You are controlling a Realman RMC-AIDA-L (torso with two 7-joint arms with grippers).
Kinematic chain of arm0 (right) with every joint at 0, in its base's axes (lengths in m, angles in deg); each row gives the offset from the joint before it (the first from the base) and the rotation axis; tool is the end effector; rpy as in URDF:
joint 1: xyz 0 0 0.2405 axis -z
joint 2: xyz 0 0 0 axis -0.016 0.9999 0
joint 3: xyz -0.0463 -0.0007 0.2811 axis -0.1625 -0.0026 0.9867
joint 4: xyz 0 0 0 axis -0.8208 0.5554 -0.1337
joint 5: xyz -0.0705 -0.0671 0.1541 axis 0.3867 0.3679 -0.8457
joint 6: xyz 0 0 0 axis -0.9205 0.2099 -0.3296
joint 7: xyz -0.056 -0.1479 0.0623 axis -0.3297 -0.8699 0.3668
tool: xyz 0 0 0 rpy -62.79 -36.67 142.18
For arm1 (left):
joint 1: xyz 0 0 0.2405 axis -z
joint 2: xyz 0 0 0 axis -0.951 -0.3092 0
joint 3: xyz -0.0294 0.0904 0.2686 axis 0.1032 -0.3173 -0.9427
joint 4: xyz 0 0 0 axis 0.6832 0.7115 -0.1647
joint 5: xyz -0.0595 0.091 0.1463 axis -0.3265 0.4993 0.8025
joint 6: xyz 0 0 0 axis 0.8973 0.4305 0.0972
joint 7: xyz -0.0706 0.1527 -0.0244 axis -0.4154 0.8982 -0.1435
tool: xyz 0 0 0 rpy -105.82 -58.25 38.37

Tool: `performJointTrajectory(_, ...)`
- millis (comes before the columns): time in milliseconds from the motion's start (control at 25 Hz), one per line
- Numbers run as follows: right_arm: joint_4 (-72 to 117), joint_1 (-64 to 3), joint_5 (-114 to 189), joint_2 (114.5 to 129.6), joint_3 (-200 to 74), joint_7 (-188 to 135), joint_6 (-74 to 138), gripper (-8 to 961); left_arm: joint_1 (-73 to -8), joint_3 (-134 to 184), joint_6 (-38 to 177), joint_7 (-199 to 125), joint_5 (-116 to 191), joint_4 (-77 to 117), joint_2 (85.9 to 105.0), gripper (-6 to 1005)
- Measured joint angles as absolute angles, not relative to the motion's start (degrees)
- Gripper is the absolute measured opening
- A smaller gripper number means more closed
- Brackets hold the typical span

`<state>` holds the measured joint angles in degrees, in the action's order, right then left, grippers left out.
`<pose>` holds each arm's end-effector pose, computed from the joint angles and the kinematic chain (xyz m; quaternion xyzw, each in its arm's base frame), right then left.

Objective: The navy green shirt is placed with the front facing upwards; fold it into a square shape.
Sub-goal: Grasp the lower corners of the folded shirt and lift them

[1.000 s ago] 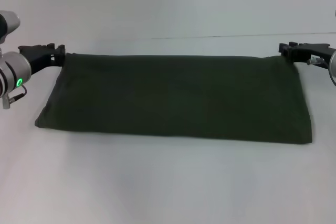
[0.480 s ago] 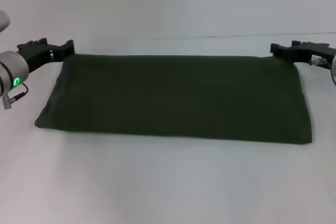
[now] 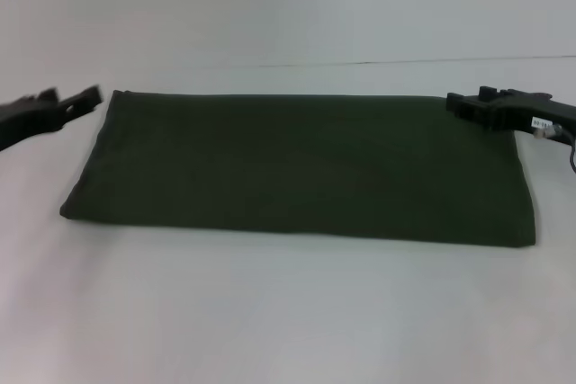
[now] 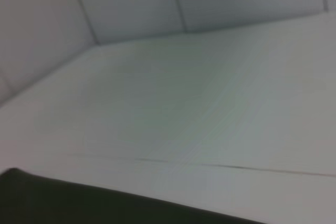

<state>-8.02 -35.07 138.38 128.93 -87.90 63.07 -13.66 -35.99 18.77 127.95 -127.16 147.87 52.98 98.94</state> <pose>0.3002 0.4218 -0.0093 -0.8179 0.3918 0.2065 0.3673 -0.3186 0.4076 0.0261 -0.7779 -0.4231 -0.2744 0.3750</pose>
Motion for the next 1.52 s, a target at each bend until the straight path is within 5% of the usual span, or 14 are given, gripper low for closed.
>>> performJointTrajectory(280, -7.8, -32.3, 133.4, 129.01, -88.2, 56.9, -22.4, 655, -40.4, 18.8, 133.3, -139.1, 160.2, 60.7, 98.72, 834)
performJointTrajectory(1080, -7.2, -31.3, 133.1, 129.25, -88.1, 55.6, -24.7, 652, -38.8, 10.6, 131.2, -145.2, 167.6, 59.1, 99.40, 833)
performJointTrajectory(1520, -7.3, -30.3, 133.1, 129.08, -87.7, 55.6, -25.0, 650, -38.6, 10.0, 131.5, -143.5, 167.2, 58.9, 99.46, 558)
